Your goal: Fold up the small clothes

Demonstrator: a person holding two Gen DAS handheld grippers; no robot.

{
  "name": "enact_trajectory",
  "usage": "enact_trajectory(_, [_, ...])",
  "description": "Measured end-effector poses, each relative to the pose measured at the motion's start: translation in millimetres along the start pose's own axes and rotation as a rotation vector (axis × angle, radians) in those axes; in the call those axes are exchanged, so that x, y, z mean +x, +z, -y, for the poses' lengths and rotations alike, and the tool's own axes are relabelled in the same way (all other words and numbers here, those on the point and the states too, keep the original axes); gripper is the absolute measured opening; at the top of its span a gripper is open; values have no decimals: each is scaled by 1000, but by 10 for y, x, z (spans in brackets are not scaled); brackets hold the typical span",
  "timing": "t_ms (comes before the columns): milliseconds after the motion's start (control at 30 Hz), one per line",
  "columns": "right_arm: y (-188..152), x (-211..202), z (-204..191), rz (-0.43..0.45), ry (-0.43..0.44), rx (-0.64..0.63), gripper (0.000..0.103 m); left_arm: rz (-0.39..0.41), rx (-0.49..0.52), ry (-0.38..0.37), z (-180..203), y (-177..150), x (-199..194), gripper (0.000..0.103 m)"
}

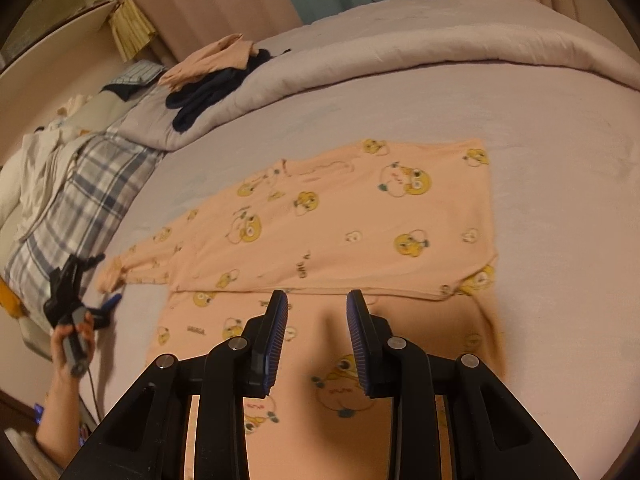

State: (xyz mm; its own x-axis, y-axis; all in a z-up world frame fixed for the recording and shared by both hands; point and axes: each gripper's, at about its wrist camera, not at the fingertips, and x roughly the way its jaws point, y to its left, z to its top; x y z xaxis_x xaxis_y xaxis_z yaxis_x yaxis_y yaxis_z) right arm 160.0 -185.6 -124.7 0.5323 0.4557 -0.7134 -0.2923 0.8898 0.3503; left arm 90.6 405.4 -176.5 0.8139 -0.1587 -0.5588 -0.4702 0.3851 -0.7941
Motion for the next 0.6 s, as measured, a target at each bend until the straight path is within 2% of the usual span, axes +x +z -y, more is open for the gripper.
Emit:
enact_trajectory(167, [-29,55,-135,-19,12,-36,30,47,-55,-20,-82,216,-5,97])
enact_trajectory(300, [-38,134,-231,-38,30,-63,30,67,-49,-12,-71,263,-6,94])
enact_trajectory(367, [-40,218,-314,-57,42,-84,30,80,-38,20,-72,253,-13,82])
enact_trajectory(433, [-35,306,-408,-78,64,-93,30,83,-35,78,-95,253,-5,55])
enact_trajectory(467, [-26,356,-448,-89,90,-88,30,86,-41,95,-120,256,-9,48])
enact_trajectory(533, [-8,440,-534,-96,132,-83,30,92,-69,107,-203,262,-31,26])
enact_trajectory(600, [39,569,-667,-109,151,-102,30,90,-90,91,-295,269,-47,16])
